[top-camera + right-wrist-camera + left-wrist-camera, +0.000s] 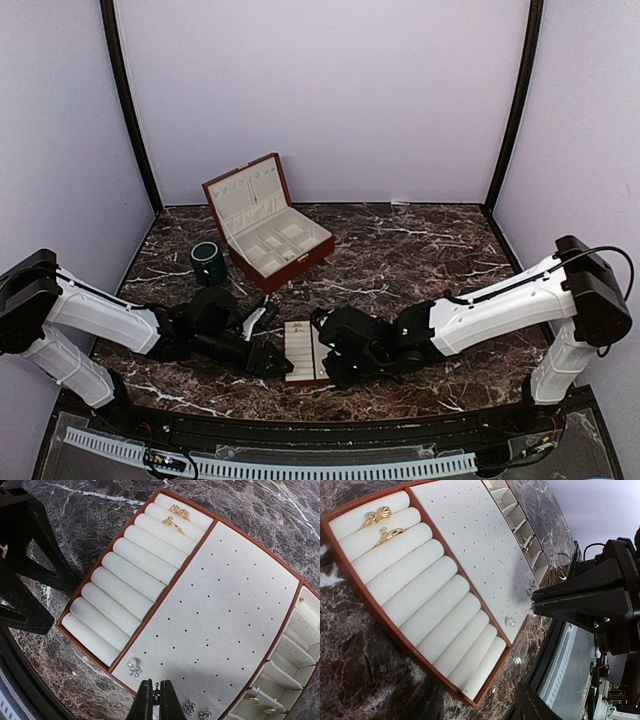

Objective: Organize the mixed jewelry

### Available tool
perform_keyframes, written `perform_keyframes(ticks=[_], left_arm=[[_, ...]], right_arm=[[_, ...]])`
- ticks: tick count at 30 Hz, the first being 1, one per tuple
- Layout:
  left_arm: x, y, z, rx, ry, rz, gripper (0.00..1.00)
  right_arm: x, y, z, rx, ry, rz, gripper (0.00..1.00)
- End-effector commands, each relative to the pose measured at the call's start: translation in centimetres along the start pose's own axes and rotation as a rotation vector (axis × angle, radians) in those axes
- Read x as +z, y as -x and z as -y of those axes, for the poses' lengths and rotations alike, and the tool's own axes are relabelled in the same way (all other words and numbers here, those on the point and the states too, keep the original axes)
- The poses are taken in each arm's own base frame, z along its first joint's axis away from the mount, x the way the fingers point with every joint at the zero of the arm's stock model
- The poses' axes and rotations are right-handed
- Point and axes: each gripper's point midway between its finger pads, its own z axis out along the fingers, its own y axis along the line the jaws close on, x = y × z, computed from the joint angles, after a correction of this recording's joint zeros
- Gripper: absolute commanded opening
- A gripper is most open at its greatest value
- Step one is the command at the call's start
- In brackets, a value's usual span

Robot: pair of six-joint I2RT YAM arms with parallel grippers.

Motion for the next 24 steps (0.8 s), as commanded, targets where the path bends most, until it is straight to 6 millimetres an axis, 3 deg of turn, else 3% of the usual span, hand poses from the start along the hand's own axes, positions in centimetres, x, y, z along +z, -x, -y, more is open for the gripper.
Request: perform_keyframes(ticks=[1, 24], left_arm=[[0.2, 0.7, 0.8, 0.018, -0.018, 0.019, 0.51], [0.3, 0.9, 1.0, 0.022, -0.019, 0.016, 0.50]], right_arm=[[0.8, -0.1, -0.3, 0.002, -0.007, 0.013, 0.00], [1.9, -0.9, -0.3, -0.030, -0.029, -0.011, 0.00]])
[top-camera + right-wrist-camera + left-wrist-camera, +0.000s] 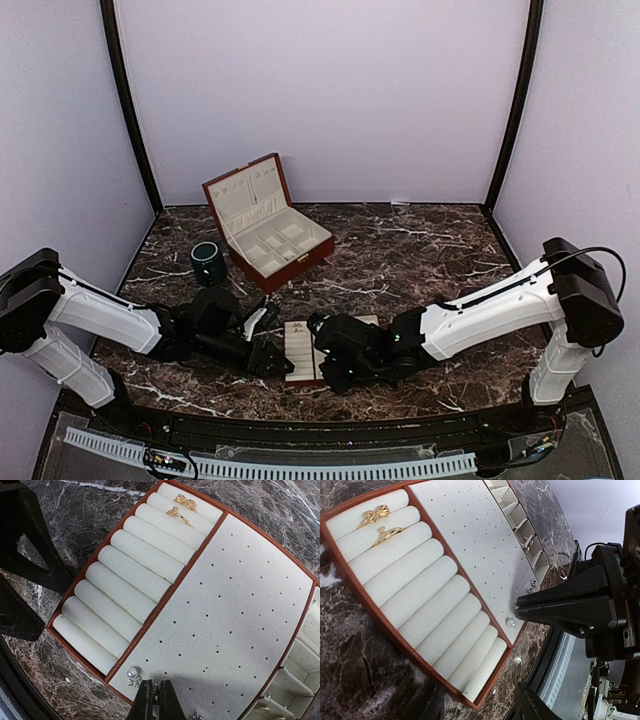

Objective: Organize the mixed jewelry

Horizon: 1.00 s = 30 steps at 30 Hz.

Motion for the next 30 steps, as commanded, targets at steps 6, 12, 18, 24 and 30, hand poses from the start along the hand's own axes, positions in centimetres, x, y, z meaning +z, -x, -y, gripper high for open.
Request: perform_keyframes(ticks=[6, 12, 18, 24, 30], left_arm=[[-0.1, 1.2, 1.1, 0.026, -0.018, 0.034, 0.50], [-0.7, 1.9, 1.3, 0.037, -0.002, 0.068, 0.50], [-1.5, 2.7, 1.5, 0.050, 0.020, 0.110, 0.51], [-1.7, 2.7, 1.3, 0.038, 0.027, 0.121, 0.51], [-2.1, 3.1, 1.3, 0.027, 0.036, 0.146, 0.50]], right_arm=[[-0.3, 0.1, -0.3, -0.004, -0.010, 0.008, 0.09], [-2.0, 1.9, -0.4, 0.014, 0.000, 0.062, 0.27], [-2.7, 2.8, -0.2, 0.046, 0.022, 0.088, 0.31], [-1.8, 2.0, -0.1, 0.054, 0.024, 0.058, 0.08], [-1.4, 1.9, 0.2, 0.091, 0.019, 0.055, 0.03]])
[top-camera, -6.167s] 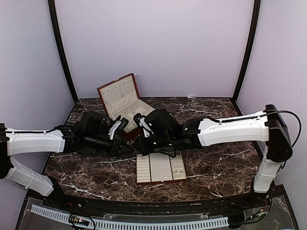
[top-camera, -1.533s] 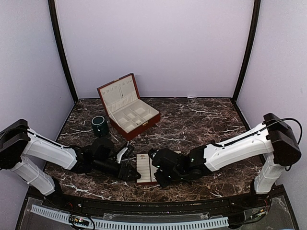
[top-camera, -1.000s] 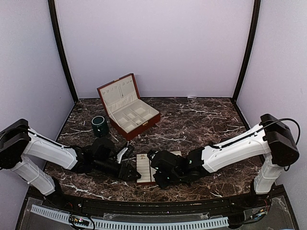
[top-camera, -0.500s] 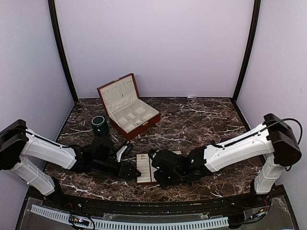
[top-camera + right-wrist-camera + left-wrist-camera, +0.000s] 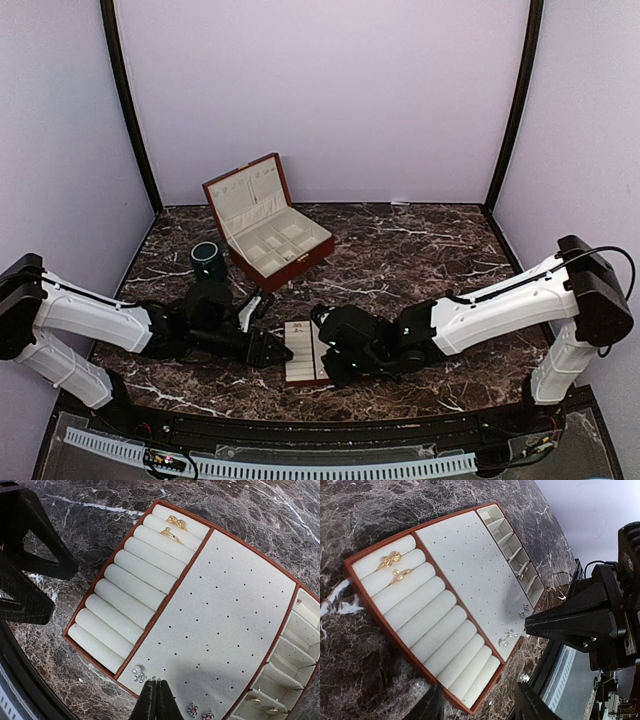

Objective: Organize the mixed jewelry

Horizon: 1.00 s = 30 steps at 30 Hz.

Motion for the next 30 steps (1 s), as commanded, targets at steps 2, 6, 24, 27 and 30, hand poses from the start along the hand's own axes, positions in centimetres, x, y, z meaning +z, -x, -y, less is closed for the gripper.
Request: perform_keyframes(ticks=[2, 6, 24, 27, 30], left_arm=[[-0.9, 1.5, 0.8, -0.007, 0.006, 0.064, 0.50], [-1.8, 2.9, 1.1, -0.020, 0.024, 0.132, 0.51], [-2.2, 6.1, 1.0, -0.072, 0.103, 0.221, 0.59], [-2.2, 6.3, 1.1, -0.079, 0.102, 0.222, 0.59], [-2.3, 6.5, 1.0, -0.088, 0.107, 0.233, 0.59]], right_arm=[[-0.2, 1.0, 0.7, 0.080, -0.007, 0.028, 0.06], [-1.9, 1.9, 3.1, 0.167, -0.078, 0.038, 0.18], [-4.4, -3.6, 12.7, 0.441, -0.176, -0.075, 0.28], [-4.0, -2.5, 12.3, 0.429, -0.164, -0.067, 0.28], [-3.3, -2.1, 12.2, 0.423, -0.155, -0.068, 0.28]])
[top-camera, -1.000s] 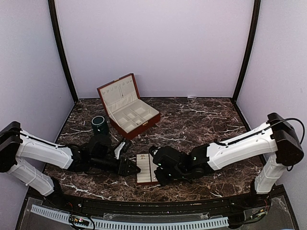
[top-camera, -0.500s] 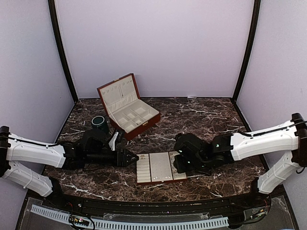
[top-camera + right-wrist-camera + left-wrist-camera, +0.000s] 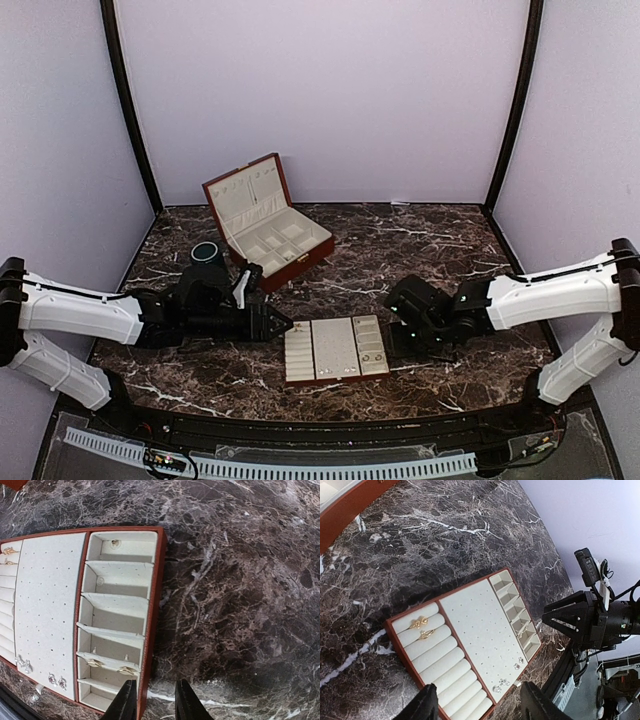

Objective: Organize the mixed jewelry

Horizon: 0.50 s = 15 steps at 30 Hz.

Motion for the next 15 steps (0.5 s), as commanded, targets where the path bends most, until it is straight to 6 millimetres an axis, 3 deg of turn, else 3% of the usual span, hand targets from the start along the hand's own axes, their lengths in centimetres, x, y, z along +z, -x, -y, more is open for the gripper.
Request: perform_keyframes(ticks=[1, 15], left_arm=[[-0.2, 1.0, 0.5, -0.017, 0.006, 0.026, 0.59], [-0.8, 1.2, 0.0, -0.020, 0.039, 0.038, 0.59]], right_arm=[[0.5, 1.5, -1.7, -0.009, 0.046, 0.018, 0.28], [2.8, 1.8, -2.2, -0.029, 0.032, -0.001, 0.19]])
